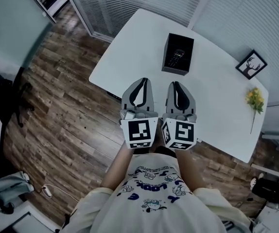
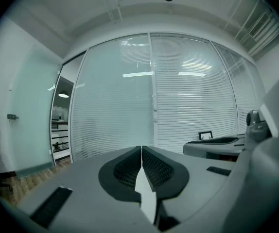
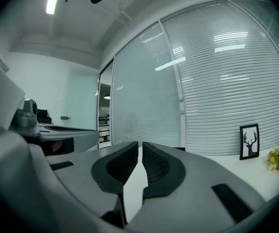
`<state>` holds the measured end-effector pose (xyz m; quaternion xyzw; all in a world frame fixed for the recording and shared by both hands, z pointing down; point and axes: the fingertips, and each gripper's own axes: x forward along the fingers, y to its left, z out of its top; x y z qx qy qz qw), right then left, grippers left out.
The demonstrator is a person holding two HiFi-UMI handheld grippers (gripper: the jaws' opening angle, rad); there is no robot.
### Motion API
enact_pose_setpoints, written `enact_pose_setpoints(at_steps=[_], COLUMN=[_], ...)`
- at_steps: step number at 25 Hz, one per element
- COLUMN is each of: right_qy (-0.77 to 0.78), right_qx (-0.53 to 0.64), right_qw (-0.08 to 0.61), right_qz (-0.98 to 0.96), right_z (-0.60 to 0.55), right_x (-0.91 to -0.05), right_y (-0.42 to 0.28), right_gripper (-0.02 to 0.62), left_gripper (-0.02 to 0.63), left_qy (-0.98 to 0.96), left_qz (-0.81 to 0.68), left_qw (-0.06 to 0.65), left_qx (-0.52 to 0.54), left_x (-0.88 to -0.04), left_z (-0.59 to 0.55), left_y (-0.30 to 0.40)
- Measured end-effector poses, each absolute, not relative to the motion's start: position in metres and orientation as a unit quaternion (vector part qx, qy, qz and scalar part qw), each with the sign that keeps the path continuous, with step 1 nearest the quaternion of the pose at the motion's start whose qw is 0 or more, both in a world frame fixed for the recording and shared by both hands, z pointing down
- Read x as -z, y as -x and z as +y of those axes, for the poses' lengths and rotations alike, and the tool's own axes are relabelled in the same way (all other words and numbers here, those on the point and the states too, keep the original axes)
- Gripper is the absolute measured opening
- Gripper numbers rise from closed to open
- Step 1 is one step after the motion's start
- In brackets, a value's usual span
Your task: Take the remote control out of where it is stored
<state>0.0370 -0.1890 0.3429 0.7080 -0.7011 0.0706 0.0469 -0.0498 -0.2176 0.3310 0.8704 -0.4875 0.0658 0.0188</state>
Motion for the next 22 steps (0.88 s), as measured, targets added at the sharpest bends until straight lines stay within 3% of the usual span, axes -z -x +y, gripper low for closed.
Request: enact_pose_setpoints(at_steps=[22], right_qy=[-0.754], right_qx=[-0.109], right_qw=[0.060], right_qz=[-0.644], right_z=[-0.247], right_x=[-0.378], right_y=[-0.108], right_gripper=[0.048], left_gripper=[0.020], left_qy=[-0.898], left_qz=[-0.423], left_qw=[0.041], left_qx=[-0.115], left_x=[-0.377], left_z=[-0.292], left_y=[-0.015])
